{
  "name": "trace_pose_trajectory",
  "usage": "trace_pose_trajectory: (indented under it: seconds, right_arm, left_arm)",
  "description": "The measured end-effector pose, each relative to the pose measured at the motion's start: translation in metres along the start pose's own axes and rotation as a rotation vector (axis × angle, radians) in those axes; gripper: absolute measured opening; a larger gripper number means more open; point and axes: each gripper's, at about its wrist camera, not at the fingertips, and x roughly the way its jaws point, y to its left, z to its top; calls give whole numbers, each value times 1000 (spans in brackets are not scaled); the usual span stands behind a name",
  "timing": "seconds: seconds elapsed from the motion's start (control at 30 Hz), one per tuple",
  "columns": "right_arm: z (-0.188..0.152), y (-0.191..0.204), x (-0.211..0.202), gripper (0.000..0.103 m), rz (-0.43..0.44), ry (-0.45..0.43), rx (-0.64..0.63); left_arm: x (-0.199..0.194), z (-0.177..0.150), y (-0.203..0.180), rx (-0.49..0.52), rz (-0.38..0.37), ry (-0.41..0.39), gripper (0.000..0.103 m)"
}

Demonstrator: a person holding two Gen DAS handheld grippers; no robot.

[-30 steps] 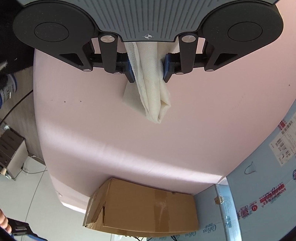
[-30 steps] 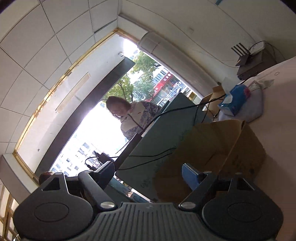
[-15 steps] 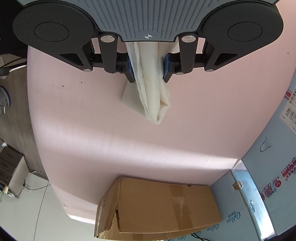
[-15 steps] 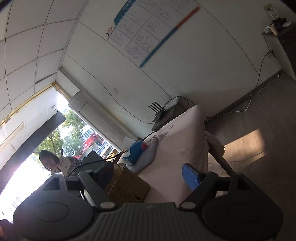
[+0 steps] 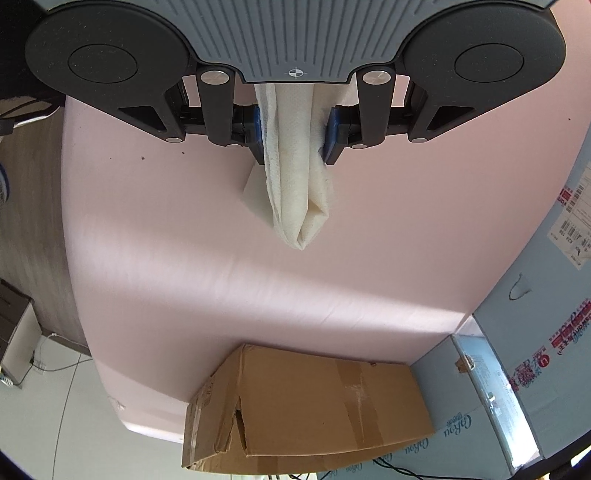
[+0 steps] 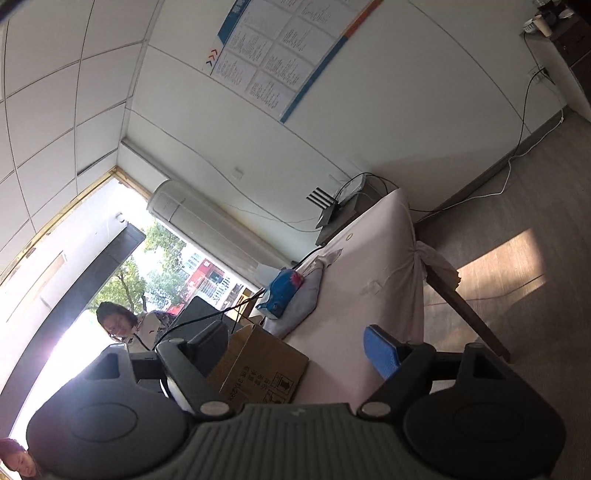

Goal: Fold shopping bag

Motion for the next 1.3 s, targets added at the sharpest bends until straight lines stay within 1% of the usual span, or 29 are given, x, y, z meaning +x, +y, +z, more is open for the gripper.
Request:
trace_pose_trajectory:
  seconds: [0.07, 0.2, 0.3, 0.4, 0.53, 0.63, 0.73, 0.83, 0.9, 0.93, 0.97, 1.03, 1.1, 1.13, 1.17, 1.23, 1.27, 1.3]
  right_arm:
    - [-1, 13, 19, 83, 23, 50, -15]
    - [-13, 49, 77, 83, 69, 200, -51]
    - [-32, 79, 127, 83, 77, 326, -90]
    - [-52, 108, 174, 83, 90, 432, -137]
    - [-75, 140, 235, 82, 73, 538, -191]
    - [-98, 161, 280, 82, 17, 625, -224]
    - [-116, 171, 307, 82, -55, 692, -258]
    - [-134, 177, 329, 83, -153, 749, -276]
    - [-142, 180, 336, 83, -214, 770, -293]
    - [-148, 182, 341, 81, -259, 785, -304]
    - [-155, 182, 346, 78, -306, 801, -315]
    - [-166, 181, 350, 69, -354, 820, -326]
    - [-169, 179, 347, 67, -361, 800, -313]
    - [-168, 178, 344, 65, -365, 782, -298]
    - [-166, 176, 341, 59, -370, 765, -277]
    - [-160, 169, 335, 52, -378, 736, -218]
    - [-156, 164, 329, 47, -380, 712, -177]
    - [-150, 155, 321, 45, -373, 679, -114]
  left_arm:
    - [-2, -3, 1, -30, 2, -14, 30]
    - [-4, -6, 5, -89, 2, -42, 30]
    - [-5, -6, 8, -129, 3, -65, 30]
    - [-5, -5, 16, -177, 8, -86, 30]
    - [1, -3, 33, -253, 13, -91, 30]
    - [5, -2, 43, -292, 16, -86, 30]
    - [7, -1, 52, -327, 16, -86, 30]
    - [10, 0, 59, -346, 14, -87, 30]
    - [10, -1, 61, -355, 12, -92, 30]
    - [10, -1, 62, -360, 11, -96, 30]
    - [10, -2, 63, -364, 10, -99, 30]
    - [9, -4, 64, -369, 9, -105, 30]
    - [8, -6, 64, -376, 8, -112, 30]
    - [8, -7, 63, -378, 7, -115, 30]
    - [7, -9, 63, -380, 7, -117, 30]
    - [5, -11, 61, -383, 7, -124, 30]
    - [4, -12, 61, -385, 7, -127, 30]
    - [3, -13, 60, -385, 6, -129, 30]
